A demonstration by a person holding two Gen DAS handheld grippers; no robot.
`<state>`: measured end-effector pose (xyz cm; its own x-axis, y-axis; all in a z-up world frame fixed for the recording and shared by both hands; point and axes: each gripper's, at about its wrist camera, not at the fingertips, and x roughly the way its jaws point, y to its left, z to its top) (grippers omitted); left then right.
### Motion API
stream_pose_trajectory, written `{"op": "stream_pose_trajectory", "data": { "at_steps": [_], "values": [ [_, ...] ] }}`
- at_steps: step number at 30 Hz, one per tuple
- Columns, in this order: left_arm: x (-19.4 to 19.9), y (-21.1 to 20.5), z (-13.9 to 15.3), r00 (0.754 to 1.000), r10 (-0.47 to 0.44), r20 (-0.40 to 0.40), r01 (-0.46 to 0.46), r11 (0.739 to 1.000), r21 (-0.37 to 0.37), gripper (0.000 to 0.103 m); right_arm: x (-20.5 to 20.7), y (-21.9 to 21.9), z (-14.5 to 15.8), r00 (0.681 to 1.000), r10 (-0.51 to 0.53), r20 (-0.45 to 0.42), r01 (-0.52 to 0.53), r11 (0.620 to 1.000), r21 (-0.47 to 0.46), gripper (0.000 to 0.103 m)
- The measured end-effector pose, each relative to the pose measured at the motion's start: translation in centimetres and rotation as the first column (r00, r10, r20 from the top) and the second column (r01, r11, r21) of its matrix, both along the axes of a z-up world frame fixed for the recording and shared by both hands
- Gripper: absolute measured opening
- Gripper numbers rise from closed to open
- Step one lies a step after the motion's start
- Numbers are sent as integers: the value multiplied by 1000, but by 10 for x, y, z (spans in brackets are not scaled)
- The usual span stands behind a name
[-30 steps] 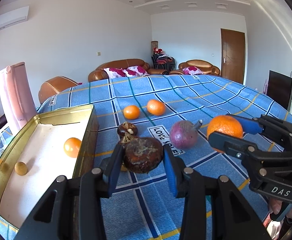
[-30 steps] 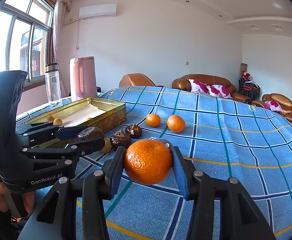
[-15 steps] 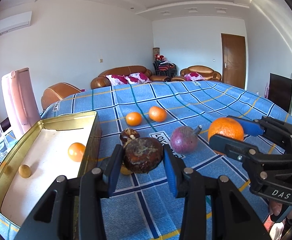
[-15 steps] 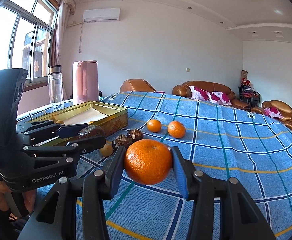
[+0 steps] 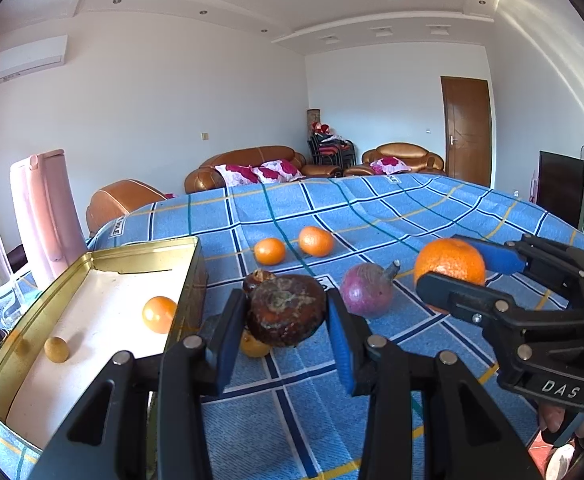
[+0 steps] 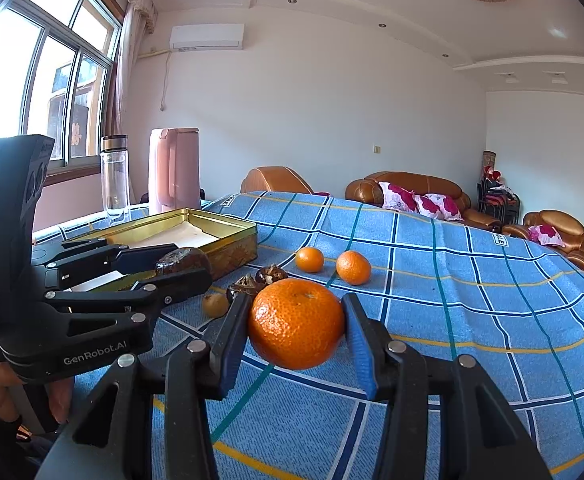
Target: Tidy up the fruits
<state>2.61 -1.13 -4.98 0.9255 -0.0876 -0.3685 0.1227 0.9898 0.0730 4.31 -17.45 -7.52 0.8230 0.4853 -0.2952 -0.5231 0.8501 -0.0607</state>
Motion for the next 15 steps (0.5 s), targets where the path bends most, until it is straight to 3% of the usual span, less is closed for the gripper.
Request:
{"op": "stream_pose_trajectory", "data": {
  "at_steps": [15],
  "values": [
    [-11, -3, 3, 998, 0, 64, -1, 1000, 13, 42, -9, -1, 0, 999, 9, 50, -9, 1000, 5, 48]
  ]
}}
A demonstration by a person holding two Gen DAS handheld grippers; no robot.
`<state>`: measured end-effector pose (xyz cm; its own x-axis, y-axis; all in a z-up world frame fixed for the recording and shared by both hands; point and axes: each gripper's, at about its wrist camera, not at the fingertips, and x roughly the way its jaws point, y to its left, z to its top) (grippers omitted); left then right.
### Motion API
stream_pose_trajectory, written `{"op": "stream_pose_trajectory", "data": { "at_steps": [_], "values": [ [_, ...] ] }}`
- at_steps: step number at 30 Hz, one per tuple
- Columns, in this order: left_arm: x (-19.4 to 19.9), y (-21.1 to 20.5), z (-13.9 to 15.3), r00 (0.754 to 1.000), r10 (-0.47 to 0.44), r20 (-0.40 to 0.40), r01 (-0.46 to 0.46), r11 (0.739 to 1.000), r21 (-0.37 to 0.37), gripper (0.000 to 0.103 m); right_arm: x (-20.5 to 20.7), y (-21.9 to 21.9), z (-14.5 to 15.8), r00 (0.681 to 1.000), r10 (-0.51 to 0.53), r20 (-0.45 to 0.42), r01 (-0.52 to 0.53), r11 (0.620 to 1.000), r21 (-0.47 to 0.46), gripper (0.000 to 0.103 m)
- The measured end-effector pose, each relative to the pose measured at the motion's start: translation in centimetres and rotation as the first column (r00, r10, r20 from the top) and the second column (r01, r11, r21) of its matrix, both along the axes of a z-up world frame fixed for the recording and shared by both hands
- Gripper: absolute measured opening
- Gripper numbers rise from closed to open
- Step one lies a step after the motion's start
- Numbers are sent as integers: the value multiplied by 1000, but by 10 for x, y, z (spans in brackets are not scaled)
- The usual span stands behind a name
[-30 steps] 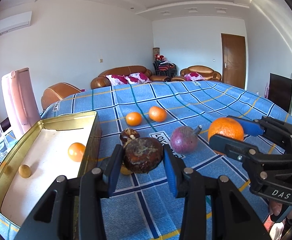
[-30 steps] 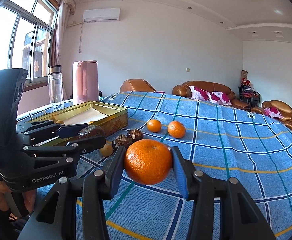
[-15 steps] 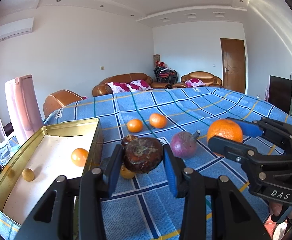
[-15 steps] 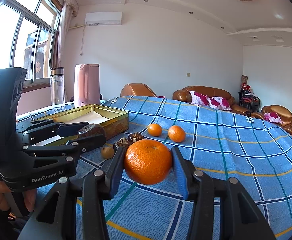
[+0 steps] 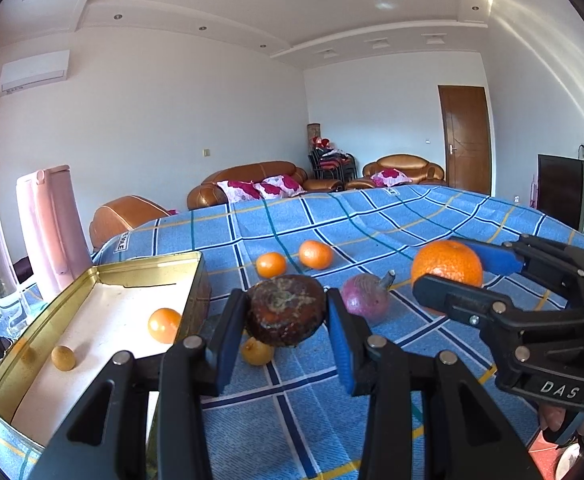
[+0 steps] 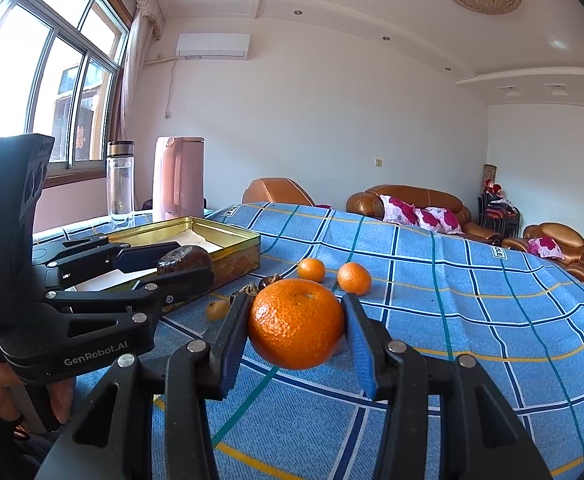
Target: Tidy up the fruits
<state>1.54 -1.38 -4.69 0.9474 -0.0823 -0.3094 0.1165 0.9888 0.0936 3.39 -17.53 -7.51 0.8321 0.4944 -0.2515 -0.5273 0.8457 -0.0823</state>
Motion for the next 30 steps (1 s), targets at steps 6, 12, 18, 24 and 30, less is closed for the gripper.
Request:
{"op": "stream_pose_trajectory", "data": {
  "at_steps": [6, 12, 18, 24, 30],
  "values": [
    [-4, 0, 1, 1000, 2, 20, -2, 1000, 2, 42, -2, 0, 0, 1000, 3, 16, -3, 1000, 2, 48],
    [-7, -2, 1, 999, 4, 42, -5, 1000, 11, 42, -6, -3, -1, 999, 7, 34, -7, 1000, 7, 48],
    [-10, -3, 2, 998, 5, 64, -6, 1000, 16, 42, -8, -3, 0, 999, 11, 51, -11, 1000, 9, 48],
    [-15, -6, 2, 996, 7, 89, -9, 1000, 29, 42, -16, -5, 0, 996, 26, 91, -28, 1000, 12, 48],
    [-19, -7, 4, 994, -1, 110, 0, 1000, 12, 42, -17, -7, 2, 995, 33, 94, -35, 999, 22, 48]
  ]
}}
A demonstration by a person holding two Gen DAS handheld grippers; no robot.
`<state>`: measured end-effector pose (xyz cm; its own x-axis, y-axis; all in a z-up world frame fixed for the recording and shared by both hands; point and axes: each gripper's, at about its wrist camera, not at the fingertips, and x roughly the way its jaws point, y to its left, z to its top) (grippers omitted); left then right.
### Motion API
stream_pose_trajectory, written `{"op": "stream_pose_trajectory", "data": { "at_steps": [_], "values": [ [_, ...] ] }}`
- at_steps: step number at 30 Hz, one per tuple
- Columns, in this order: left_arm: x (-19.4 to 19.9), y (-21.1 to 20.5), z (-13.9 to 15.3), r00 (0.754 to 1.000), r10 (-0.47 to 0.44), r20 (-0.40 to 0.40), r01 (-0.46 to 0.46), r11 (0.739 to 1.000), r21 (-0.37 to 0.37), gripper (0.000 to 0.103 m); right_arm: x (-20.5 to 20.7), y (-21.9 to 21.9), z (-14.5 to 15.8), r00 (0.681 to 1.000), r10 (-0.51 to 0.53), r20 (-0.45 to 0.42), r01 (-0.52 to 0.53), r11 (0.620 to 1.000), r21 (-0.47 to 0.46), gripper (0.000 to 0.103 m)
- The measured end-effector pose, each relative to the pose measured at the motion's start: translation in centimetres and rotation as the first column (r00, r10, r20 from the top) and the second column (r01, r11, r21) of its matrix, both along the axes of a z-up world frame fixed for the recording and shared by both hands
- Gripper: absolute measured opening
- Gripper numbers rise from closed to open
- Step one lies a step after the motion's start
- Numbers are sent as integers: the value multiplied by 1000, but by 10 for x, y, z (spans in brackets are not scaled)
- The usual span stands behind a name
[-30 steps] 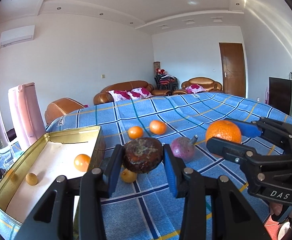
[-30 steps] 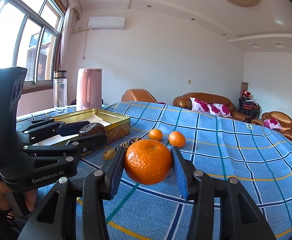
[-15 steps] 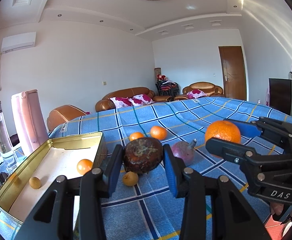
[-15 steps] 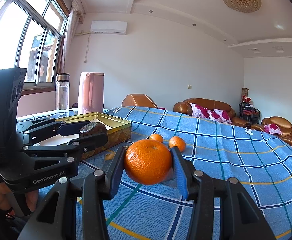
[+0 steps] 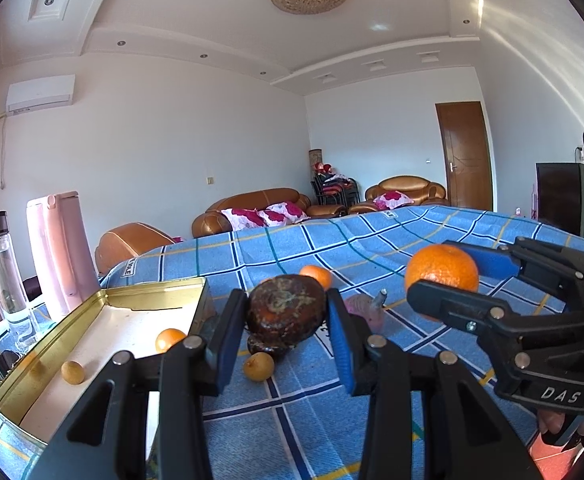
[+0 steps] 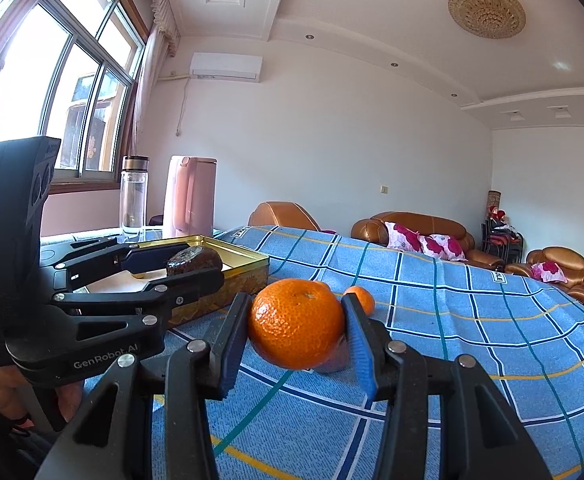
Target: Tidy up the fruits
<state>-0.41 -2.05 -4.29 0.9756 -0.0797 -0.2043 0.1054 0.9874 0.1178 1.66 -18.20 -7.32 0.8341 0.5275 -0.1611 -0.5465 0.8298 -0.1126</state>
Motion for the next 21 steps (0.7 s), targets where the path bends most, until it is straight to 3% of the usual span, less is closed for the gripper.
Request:
{"op": "stream_pose_trajectory", "data": {
  "at_steps": [21],
  "values": [
    [4, 9, 12, 1000, -6, -23, 5, 999, -44, 42, 4, 9, 17, 1000, 7, -14, -7, 1000, -15, 48]
  ]
}}
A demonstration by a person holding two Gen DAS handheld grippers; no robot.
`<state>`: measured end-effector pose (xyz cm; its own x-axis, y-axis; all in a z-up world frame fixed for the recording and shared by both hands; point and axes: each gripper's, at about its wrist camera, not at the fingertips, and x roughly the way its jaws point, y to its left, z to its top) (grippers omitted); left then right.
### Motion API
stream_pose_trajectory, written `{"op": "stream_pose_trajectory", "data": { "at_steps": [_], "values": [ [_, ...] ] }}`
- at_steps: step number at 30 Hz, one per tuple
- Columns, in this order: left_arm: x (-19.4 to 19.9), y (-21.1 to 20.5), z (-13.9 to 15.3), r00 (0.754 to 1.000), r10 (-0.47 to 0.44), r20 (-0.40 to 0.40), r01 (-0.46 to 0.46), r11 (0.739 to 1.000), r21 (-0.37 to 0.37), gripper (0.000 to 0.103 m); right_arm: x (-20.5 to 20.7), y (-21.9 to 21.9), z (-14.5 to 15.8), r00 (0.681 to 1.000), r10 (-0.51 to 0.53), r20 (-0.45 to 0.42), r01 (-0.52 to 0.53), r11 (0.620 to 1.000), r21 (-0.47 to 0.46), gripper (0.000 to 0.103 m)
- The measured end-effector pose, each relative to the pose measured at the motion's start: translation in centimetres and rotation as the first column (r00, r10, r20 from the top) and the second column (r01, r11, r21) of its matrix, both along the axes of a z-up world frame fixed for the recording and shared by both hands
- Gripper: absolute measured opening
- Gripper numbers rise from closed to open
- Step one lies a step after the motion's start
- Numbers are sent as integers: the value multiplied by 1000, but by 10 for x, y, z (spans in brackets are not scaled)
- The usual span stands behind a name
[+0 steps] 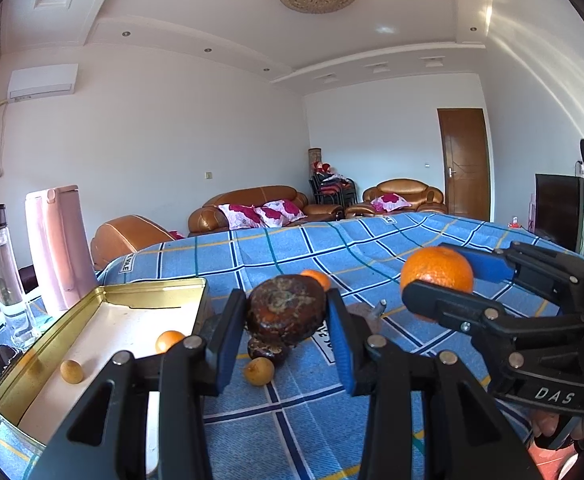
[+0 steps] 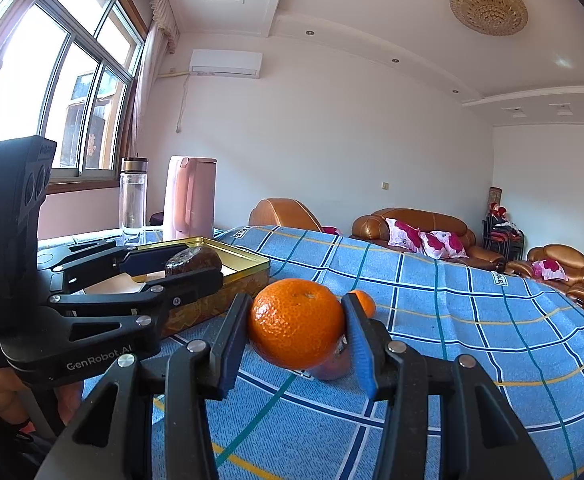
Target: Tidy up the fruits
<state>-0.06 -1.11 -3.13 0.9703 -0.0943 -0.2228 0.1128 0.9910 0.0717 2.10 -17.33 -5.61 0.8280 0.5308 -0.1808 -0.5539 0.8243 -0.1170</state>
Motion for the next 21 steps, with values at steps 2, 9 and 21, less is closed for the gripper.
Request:
{"op": "stream_pose_trajectory", "data": {
  "at_steps": [2, 9, 21],
  "values": [
    [-1, 2, 3, 1000, 3, 0, -3, 1000, -1, 42, -1, 3, 4, 1000, 8, 4, -8, 1000, -3, 48],
    [-2, 13, 14, 999, 38, -17, -38, 999, -5, 42, 1, 21, 27, 998, 54, 15, -54, 999, -1, 48],
    [4, 68, 35, 990, 139, -36, -140, 990, -35, 42, 23, 45, 68, 991, 130, -10, -129, 991, 38, 48]
  ]
}}
